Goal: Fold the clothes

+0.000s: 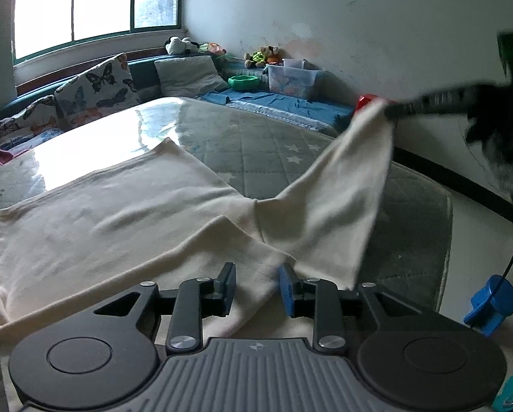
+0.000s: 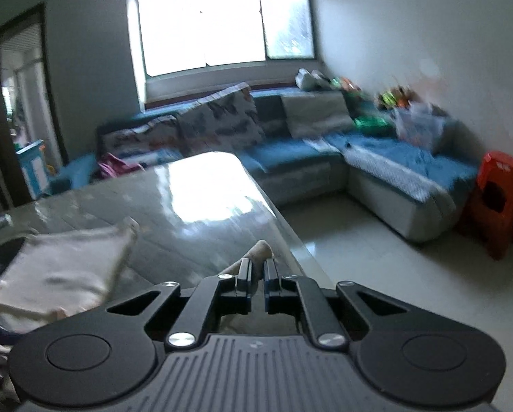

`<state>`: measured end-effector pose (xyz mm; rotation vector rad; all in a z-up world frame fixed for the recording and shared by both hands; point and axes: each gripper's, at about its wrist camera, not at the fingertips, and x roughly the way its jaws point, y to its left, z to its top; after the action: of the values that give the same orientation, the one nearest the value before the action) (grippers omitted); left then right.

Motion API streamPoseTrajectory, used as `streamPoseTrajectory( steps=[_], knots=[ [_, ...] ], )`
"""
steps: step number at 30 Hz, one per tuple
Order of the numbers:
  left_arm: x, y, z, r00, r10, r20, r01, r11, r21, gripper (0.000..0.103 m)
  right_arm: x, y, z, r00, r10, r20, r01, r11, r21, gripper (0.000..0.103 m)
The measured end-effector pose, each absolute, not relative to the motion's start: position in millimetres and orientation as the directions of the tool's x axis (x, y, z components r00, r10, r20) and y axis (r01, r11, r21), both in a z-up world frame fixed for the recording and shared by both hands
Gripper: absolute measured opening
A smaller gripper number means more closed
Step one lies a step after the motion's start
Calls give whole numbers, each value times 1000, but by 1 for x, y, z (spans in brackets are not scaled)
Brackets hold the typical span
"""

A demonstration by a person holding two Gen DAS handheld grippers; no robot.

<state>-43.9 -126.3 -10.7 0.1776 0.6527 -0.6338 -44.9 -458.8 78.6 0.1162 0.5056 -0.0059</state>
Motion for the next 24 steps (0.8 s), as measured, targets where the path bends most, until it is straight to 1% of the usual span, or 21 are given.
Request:
streamPoseTrajectory(
  steps=[6,7,12,17,24],
  knots=[
    [-51,-105,4,663,-491,-566,566,823,-50,36,-46,-423,123,898,147,-416,-119,989,93,6],
    [-53,-99,8,675,-486,-555,555,830,-51,38,-45,-414,130,897,171,-406,-150,985,85,6],
    [-61,-56,22,757,-417,-503,460,887,-43,41,-38,-360,151,869,309,-387,-316,948,48,6],
    [-72,-11,25,814,-321,-484,342,938,-48,43,-31,-297,150,796,438,-417,-477,879,12,5],
    [-90,33,17,840,-231,-490,219,972,-83,43,-30,-209,125,644,574,-506,-662,750,8,5]
  ],
)
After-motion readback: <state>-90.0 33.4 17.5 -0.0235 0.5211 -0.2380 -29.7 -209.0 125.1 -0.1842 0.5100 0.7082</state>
